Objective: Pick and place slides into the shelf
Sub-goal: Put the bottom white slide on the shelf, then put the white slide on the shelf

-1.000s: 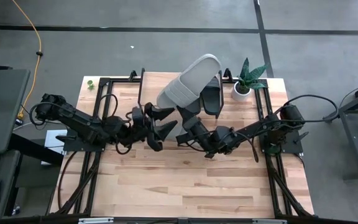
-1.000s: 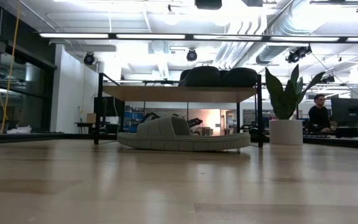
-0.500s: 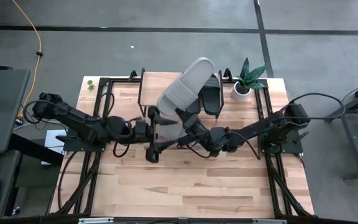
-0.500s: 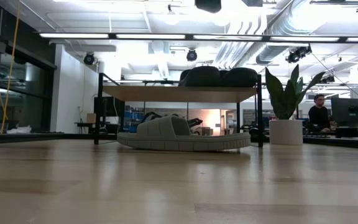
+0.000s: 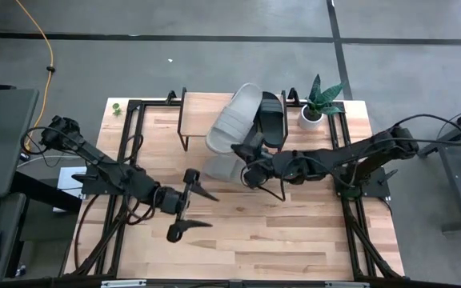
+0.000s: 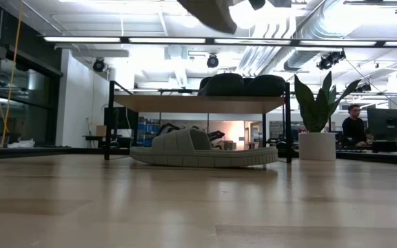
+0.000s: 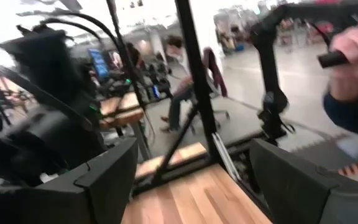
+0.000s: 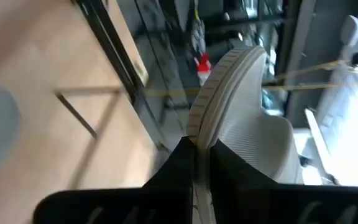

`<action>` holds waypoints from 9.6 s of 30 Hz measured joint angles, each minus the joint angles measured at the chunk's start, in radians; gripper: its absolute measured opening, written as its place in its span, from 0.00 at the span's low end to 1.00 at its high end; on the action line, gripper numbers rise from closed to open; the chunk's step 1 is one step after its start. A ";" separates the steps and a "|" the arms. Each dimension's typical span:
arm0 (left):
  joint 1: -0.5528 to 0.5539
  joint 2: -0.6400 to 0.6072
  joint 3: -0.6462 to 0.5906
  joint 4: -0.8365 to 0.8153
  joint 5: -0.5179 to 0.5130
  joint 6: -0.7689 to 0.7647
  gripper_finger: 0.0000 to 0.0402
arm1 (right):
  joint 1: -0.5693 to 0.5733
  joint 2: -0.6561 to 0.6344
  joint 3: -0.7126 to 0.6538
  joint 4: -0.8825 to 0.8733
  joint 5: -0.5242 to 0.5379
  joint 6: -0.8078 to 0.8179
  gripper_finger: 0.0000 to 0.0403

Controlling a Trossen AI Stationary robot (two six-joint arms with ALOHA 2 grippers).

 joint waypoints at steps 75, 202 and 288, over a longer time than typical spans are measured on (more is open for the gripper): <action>-0.160 0.003 0.000 -0.218 -0.001 0.069 0.74 | -0.623 0.161 0.113 -0.077 -1.184 0.285 0.00; -0.161 0.002 0.000 -0.227 -0.107 0.078 0.74 | -0.626 0.238 0.192 -0.223 -1.106 0.722 0.06; -0.161 -0.044 0.000 -0.854 -0.584 -0.403 0.74 | -0.140 0.235 -0.068 -0.296 -0.495 0.820 0.27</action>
